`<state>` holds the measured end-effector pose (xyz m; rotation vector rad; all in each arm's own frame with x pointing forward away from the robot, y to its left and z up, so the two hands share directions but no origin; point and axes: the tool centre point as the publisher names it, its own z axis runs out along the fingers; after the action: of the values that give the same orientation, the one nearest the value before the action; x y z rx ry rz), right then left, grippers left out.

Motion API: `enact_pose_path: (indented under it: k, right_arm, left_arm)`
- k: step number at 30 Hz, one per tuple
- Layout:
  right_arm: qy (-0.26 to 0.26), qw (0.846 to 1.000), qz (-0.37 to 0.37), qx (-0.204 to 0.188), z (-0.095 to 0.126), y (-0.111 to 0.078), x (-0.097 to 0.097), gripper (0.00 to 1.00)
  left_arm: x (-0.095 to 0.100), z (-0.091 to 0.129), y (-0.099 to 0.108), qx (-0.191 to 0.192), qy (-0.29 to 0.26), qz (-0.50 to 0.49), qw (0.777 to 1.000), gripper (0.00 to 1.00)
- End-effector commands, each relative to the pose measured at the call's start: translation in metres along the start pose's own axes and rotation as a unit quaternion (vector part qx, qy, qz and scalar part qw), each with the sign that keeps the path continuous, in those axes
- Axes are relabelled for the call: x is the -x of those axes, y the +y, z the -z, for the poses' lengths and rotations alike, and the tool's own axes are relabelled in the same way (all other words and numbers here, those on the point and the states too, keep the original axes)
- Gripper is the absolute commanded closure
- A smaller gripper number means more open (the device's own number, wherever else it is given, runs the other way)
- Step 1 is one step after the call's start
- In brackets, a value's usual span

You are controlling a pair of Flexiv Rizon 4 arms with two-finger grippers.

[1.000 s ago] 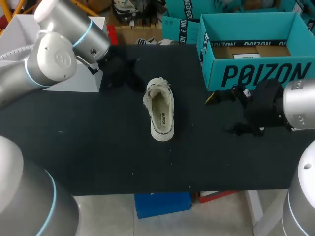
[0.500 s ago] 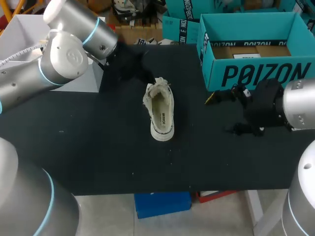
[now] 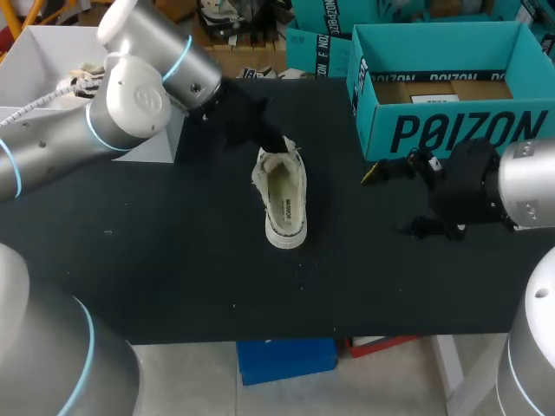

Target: Take the shoe out of the shoebox, open the shoe tongue, remove and reinsert the insole, then place the shoe into the shoebox

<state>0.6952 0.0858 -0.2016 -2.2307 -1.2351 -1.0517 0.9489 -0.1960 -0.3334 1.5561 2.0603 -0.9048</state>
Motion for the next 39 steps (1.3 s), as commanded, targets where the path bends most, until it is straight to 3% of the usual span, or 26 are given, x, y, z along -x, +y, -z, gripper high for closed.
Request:
enact_pose_path:
  k: [1, 9, 16, 29, 39]
  right_arm:
    - [0.000, 1.000, 0.000, 0.001, -0.002, 0.000, 0.000, 0.00]
    - [0.000, 1.000, 0.000, 0.001, -0.002, 0.000, 0.000, 0.00]
    - [0.000, 1.000, 0.000, 0.001, -0.002, 0.000, 0.000, 0.00]
    - [0.000, 1.000, 0.000, 0.001, -0.002, 0.000, 0.000, 0.00]
    - [0.000, 1.000, 0.000, 0.001, -0.002, 0.000, 0.000, 0.00]
  left_arm:
    - [-0.014, 0.009, -0.012, 0.001, -0.006, 0.001, 1.000, 1.00]
    - [-0.034, 0.025, -0.029, 0.003, -0.015, 0.011, 1.000, 1.00]
    - [-0.036, 0.034, -0.036, 0.007, -0.015, 0.008, 1.000, 1.00]
    - [-0.043, 0.033, -0.030, 0.017, -0.007, 0.012, 1.000, 1.00]
    - [-0.032, 0.024, -0.023, 0.019, -0.011, 0.006, 1.000, 1.00]
